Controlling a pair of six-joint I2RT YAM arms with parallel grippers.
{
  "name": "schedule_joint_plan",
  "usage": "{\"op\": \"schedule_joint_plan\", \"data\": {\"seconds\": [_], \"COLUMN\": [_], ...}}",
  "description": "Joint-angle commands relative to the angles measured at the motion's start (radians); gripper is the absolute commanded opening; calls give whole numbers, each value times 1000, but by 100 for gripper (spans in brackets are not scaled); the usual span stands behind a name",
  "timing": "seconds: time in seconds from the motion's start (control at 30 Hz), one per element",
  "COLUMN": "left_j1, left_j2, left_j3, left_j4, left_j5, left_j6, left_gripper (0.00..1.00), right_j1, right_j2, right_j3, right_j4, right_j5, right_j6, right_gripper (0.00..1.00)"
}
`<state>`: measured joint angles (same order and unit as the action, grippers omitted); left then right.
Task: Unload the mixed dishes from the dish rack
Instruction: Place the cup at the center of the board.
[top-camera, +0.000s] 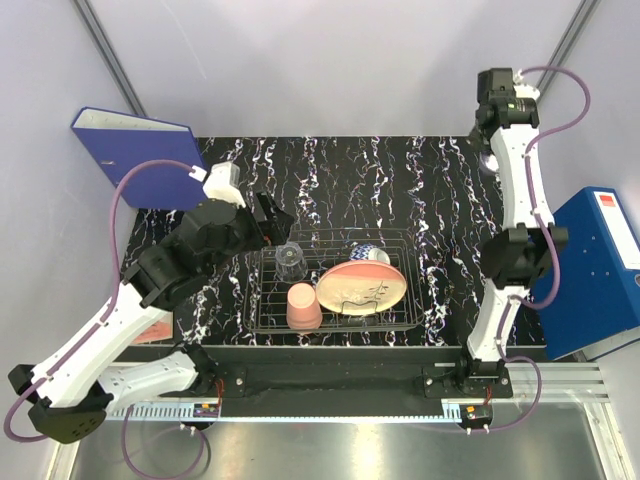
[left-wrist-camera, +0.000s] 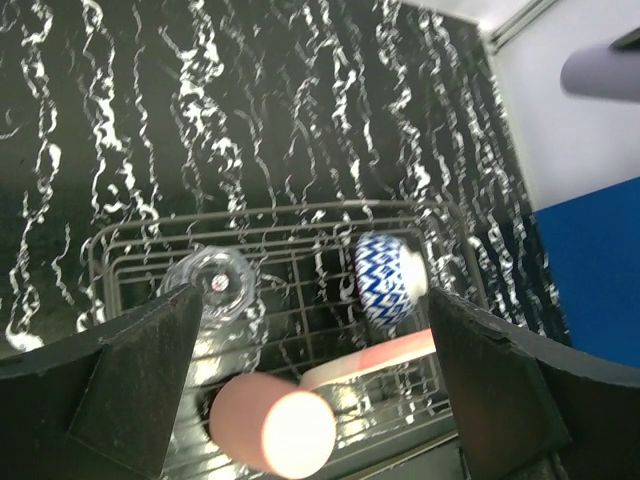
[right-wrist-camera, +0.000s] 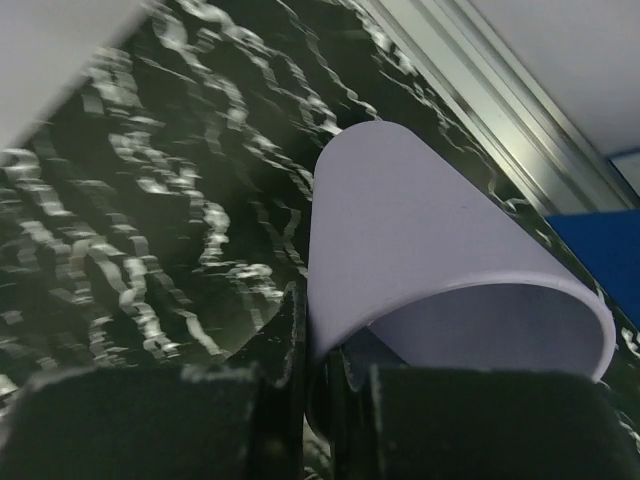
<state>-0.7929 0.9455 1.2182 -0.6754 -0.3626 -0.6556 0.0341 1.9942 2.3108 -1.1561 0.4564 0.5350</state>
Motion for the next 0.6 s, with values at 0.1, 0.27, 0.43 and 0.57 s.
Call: {"op": "schedule_joint_plan", "data": {"seconds": [0.1,0.27,0.43,0.57], "left_j1": [1,1,0,0], "left_j2": [-17,15,51,58], "left_j3": [-29,-51,-68,-71], "left_j4": [-13,-13,-13,-12], "left_j5": [-1,25,47,42], "left_j6": [13,16,14,16], "left_gripper": [99,99,99,99], "right_j1": [-104,-131,-145,-146], "right_j2": [34,-2,51,57], "right_j3": [-100,-355,-444,-493], "right_j4": [-7,182,228,280], "right_j5": [-126,-177,-223,-234], "right_j6": [29,36,51,45], "right_gripper": [0,0,0,0]}}
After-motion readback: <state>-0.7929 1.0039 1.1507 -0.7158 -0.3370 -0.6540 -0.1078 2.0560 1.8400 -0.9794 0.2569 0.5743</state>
